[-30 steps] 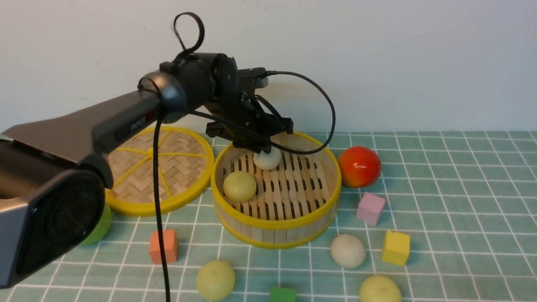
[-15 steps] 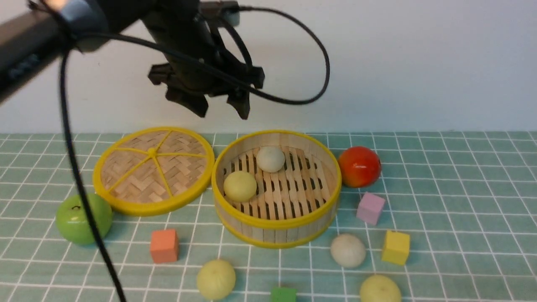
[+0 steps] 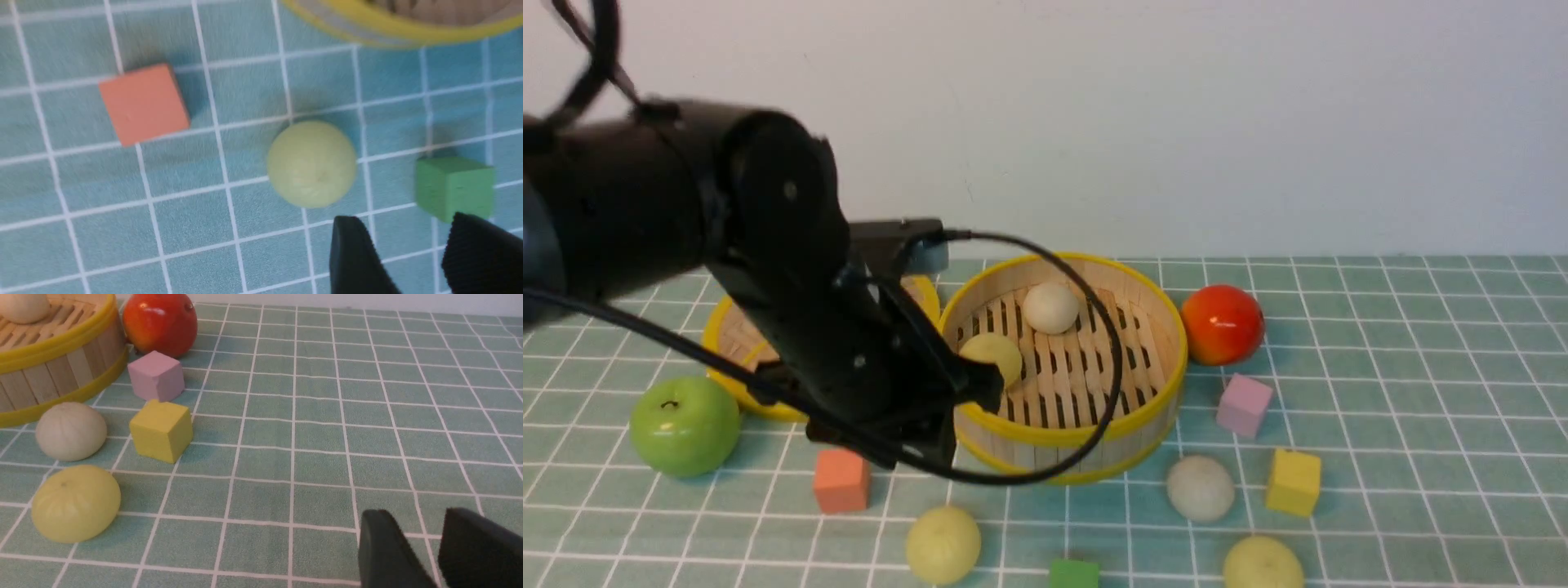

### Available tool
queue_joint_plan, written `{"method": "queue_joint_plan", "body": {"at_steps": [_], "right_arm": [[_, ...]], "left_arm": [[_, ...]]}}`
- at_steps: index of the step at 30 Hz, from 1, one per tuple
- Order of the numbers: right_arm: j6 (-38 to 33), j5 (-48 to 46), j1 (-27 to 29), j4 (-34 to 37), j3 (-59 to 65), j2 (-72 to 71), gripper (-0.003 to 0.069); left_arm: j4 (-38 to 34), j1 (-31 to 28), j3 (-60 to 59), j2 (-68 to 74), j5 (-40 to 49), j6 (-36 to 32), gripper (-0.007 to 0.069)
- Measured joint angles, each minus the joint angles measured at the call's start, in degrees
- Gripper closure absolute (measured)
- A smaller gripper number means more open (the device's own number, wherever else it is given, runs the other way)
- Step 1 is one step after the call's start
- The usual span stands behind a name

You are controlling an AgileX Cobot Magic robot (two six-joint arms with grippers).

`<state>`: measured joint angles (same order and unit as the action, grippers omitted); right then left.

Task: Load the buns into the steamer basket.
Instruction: Use the left arm to grab a steamed stuffed bun

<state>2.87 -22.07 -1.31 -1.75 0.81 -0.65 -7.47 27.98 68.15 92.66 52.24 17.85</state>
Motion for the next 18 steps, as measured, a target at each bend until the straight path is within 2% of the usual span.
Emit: {"method": "queue_joint_plan", "body": {"at_steps": [5,18], "right_arm": [[0.0,0.0,0.0,0.0,0.0,0.0,0.0419],[0.0,0.0,0.0,-0.05,0.0,0.0,0.0419]], "left_arm": [[0.62,0.2,-1.66,4.15,-4.15,0.77,0.0368],[0.65,0.2,-1.72,12.41,-6.13,0.77,0.0373]]}}
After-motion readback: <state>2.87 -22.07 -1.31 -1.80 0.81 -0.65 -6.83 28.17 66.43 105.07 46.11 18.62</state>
